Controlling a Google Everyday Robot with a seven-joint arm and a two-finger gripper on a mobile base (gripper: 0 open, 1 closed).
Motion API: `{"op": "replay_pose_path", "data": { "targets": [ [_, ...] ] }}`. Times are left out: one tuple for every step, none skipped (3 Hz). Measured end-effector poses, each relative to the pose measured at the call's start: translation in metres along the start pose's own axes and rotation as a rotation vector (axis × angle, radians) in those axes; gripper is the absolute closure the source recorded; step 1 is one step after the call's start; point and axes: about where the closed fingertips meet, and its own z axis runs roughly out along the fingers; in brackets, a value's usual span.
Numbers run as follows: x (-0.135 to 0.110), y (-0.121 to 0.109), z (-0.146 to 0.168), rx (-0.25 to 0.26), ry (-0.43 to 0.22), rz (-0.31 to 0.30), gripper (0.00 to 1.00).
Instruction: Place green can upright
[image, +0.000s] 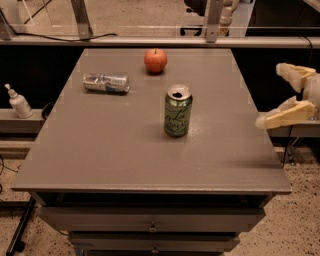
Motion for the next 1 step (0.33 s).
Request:
{"op": "replay_pose_path", "data": {
  "targets": [
    [-0.0152,-0.0165,-0.0183,0.044,-0.017,-0.024,0.0]
  ]
}}
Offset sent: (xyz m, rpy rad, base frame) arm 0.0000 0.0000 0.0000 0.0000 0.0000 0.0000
